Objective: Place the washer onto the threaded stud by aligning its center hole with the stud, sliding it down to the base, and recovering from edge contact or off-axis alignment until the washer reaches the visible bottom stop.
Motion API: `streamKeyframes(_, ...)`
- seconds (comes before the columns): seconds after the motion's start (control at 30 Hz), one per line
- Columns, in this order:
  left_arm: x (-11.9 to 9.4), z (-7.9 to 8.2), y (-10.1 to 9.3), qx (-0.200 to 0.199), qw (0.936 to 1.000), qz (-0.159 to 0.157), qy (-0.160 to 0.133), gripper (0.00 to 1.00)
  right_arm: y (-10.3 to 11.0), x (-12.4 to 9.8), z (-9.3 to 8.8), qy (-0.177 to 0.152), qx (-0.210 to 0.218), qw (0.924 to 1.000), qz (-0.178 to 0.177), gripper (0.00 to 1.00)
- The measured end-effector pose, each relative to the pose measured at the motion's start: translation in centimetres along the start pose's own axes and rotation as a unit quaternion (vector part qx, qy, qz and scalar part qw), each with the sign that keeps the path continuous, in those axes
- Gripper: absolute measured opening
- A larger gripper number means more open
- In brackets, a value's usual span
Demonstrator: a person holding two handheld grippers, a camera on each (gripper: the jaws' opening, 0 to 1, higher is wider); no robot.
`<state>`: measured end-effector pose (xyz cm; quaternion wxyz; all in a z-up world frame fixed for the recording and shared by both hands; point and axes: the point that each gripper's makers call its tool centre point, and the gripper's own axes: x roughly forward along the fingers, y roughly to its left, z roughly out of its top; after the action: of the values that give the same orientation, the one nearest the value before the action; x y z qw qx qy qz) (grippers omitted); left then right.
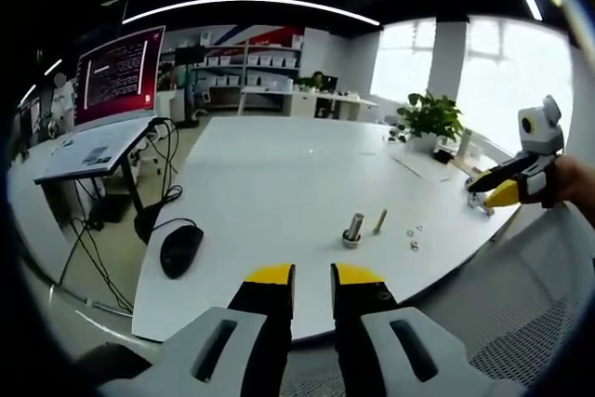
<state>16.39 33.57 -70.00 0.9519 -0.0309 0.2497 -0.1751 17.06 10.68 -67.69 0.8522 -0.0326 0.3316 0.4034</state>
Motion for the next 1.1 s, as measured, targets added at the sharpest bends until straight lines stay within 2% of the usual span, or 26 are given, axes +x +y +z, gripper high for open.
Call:
streamKeyframes(0.13, 0.0, 0.0, 0.0, -0.001, 1.0, 0.0, -0.001, 0.13, -0.6, 0.1, 0.0, 0.007, -0.004, 1.0, -0.002, 0.38)
streamKeyframes(0.4, 0.0, 0.2, 0.0, -0.004, 1.0, 0.0, -0.005, 0.13, -2.4, 0.8, 0.8, 0.037, -0.051, 0.998, -0.004, 0.38)
streamKeyframes(0.5, 0.0, 0.2, 0.0, -0.005, 1.0, 0.0, -0.006, 0.13, -2.6, 1.2, 0.5, 0.064, -0.078, 0.9949, 0.007, 0.38)
streamKeyframes(0.63, 0.0, 0.2, 0.0, -0.004, 1.0, 0.0, -0.007, 0.13, -2.9, 1.7, 0.4, 0.076, -0.087, 0.993, 0.02, 0.38)
streamKeyframes(0.73, 0.0, 0.1, 0.0, -0.004, 1.0, 0.0, -0.006, 0.13, -3.7, 2.3, -0.5, 0.112, -0.115, 0.9867, 0.027, 0.38)
streamKeyframes(0.83, 0.1, 0.1, 0.0, -0.001, 1.0, -0.001, -0.001, 0.12, -4.2, 2.8, -1.2, 0.133, -0.128, 0.9819, 0.042, 0.36)
streamKeyframes(0.9, 0.1, 0.0, 0.0, -0.001, 1.0, -0.002, -0.001, 0.12, -4.6, 3.0, -1.9, 0.155, -0.152, 0.9747, 0.054, 0.36)
streamKeyframes(0.97, 0.0, 0.0, 0.0, 0.0, 1.0, -0.001, -0.001, 0.12, -5.8, 3.2, -2.9, 0.186, -0.171, 0.9663, 0.051, 0.35)
streamKeyframes(1.1, 0.0, 0.1, 0.1, -0.003, 1.0, 0.001, -0.003, 0.13, -7.2, 4.1, -4.0, 0.208, -0.187, 0.9586, 0.056, 0.35)
